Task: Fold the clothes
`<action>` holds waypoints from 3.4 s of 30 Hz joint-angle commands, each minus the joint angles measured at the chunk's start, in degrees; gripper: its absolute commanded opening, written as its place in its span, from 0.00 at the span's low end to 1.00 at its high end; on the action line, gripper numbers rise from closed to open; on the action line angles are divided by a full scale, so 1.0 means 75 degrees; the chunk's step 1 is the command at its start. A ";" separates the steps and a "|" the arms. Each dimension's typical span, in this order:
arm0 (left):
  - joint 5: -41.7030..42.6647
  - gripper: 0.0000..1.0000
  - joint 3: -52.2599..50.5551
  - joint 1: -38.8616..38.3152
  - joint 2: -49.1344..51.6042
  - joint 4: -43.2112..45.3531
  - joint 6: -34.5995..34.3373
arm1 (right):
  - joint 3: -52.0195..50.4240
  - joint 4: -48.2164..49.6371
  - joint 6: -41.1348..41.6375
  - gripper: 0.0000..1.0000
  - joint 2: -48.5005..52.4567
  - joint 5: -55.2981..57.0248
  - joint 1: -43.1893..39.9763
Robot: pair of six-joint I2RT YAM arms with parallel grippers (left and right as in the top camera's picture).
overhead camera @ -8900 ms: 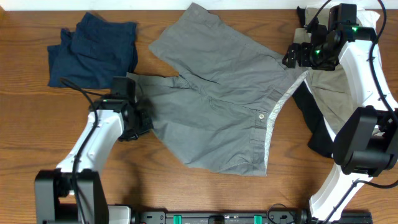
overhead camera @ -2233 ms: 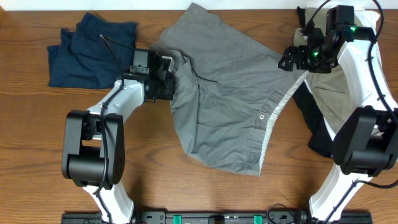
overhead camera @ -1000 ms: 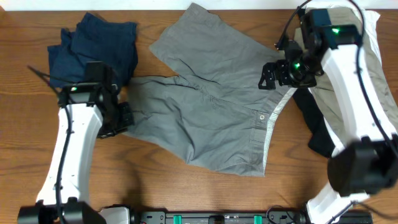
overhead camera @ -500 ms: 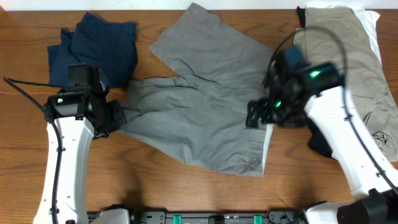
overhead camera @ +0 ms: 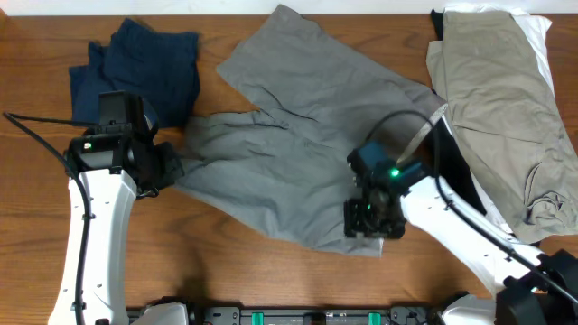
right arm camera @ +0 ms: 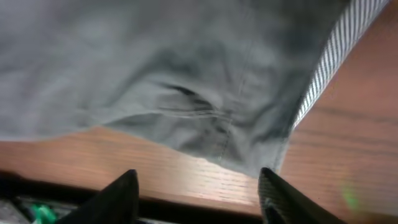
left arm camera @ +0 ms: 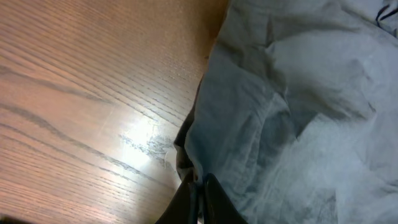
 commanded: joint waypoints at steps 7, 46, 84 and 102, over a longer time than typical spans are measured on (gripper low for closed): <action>-0.0146 0.06 0.0067 0.0038 0.0017 0.0009 -0.0044 | -0.0866 0.0574 0.0988 0.56 -0.0117 0.0833 0.0047; 0.0079 0.06 -0.0052 0.0038 -0.2658 -0.0166 -0.0134 | 0.4660 -0.4325 -0.3509 0.01 -0.2495 0.0679 -0.3244; 0.0154 0.06 -0.0044 -0.1370 0.0676 0.4409 -0.0297 | 0.2591 -0.0003 -0.3625 0.01 -0.0941 0.1827 -0.4322; 0.0055 0.06 -0.0044 -0.1489 0.3258 0.7102 -0.0294 | 0.0259 0.5080 -0.3797 0.01 0.0326 0.1655 -0.4520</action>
